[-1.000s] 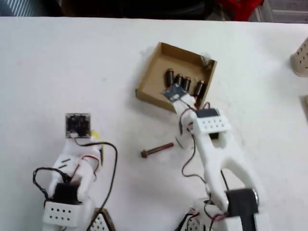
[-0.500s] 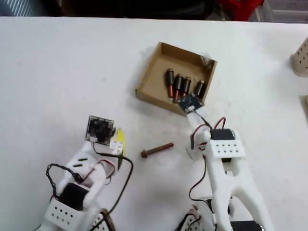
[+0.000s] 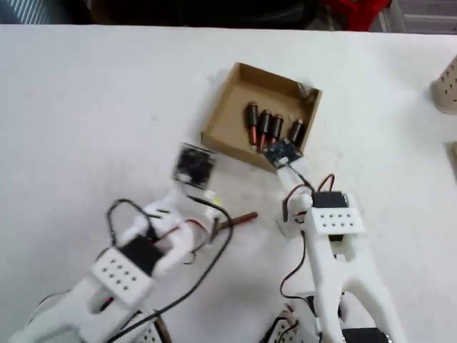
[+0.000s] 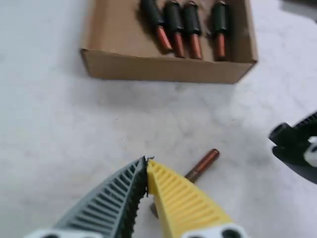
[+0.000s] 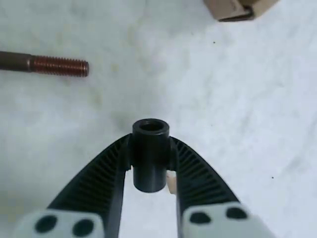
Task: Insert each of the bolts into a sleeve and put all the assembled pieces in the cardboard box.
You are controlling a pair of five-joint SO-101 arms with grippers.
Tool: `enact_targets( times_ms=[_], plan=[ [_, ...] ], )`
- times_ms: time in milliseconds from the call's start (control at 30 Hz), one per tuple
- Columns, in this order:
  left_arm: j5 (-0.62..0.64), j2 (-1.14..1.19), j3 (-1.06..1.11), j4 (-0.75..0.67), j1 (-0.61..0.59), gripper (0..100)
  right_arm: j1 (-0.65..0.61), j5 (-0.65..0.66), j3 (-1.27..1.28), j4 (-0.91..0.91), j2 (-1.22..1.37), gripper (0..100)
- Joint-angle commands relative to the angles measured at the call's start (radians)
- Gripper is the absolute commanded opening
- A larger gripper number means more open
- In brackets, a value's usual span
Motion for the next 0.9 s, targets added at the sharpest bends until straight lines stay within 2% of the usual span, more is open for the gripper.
enact_targets(
  times_ms=[0, 233, 533, 733, 867],
  plan=[
    [0.015, 0.168, -0.061, -0.149, 0.179, 2, 0.008, -0.008, -0.005, -0.015, -0.035, 1.7],
    [0.017, 0.371, -0.061, -0.147, 0.252, 2, 0.008, -0.008, -0.005, -0.015, -0.035, 1.7],
    [0.021, 0.555, -0.118, -0.12, 0.246, 2, 0.008, -0.008, -0.005, -0.015, -0.035, 1.7],
    [0.025, 0.72, -0.247, -0.091, 0.113, 2, 0.008, -0.008, -0.005, -0.015, -0.035, 1.7],
    [0.072, 0.75, -0.29, -0.091, 0.005, 2, 0.008, -0.008, -0.005, -0.015, -0.035, 1.7]
  ],
)
